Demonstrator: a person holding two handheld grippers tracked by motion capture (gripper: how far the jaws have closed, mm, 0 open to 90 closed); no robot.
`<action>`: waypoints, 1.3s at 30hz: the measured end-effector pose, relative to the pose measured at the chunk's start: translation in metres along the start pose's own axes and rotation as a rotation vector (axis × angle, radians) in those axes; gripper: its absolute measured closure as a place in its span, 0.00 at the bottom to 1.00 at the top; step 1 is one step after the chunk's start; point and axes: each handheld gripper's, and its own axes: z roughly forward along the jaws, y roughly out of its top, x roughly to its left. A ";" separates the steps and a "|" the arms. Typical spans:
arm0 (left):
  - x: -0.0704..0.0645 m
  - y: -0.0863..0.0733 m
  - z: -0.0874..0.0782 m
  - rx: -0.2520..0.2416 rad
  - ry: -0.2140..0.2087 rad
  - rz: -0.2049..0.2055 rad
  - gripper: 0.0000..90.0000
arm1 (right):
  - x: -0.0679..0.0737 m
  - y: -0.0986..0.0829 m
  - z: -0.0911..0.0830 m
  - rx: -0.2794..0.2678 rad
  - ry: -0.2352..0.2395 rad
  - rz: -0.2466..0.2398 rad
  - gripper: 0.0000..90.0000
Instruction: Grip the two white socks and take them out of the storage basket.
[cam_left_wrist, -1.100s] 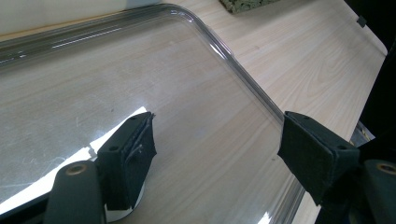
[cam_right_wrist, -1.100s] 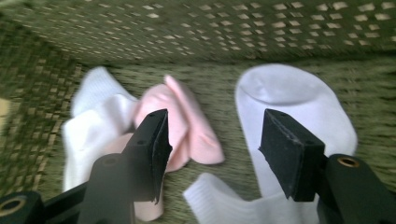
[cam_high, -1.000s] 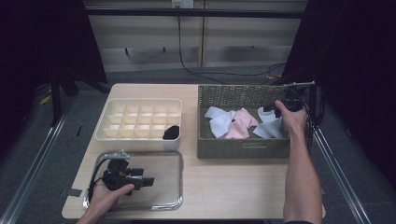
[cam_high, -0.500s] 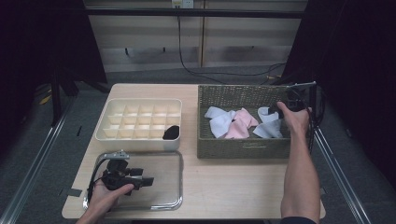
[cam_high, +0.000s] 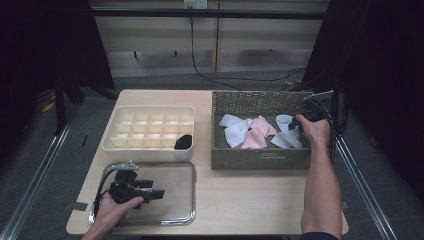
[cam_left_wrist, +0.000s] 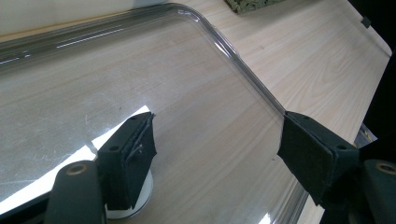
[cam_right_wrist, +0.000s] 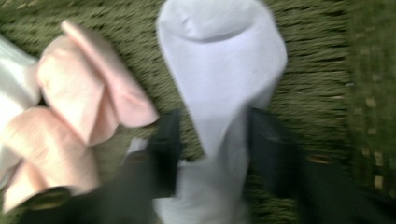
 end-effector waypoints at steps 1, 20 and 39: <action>0.000 0.000 0.000 0.000 0.001 0.000 0.30 | 0.000 0.000 0.000 0.000 0.000 0.000 0.68; -0.002 0.001 0.002 0.007 -0.005 0.006 0.29 | 0.012 -0.008 -0.023 -0.121 0.262 -0.050 0.98; -0.003 0.001 0.003 0.007 0.001 0.018 0.29 | 0.029 -0.023 -0.062 -0.271 0.424 -0.125 0.98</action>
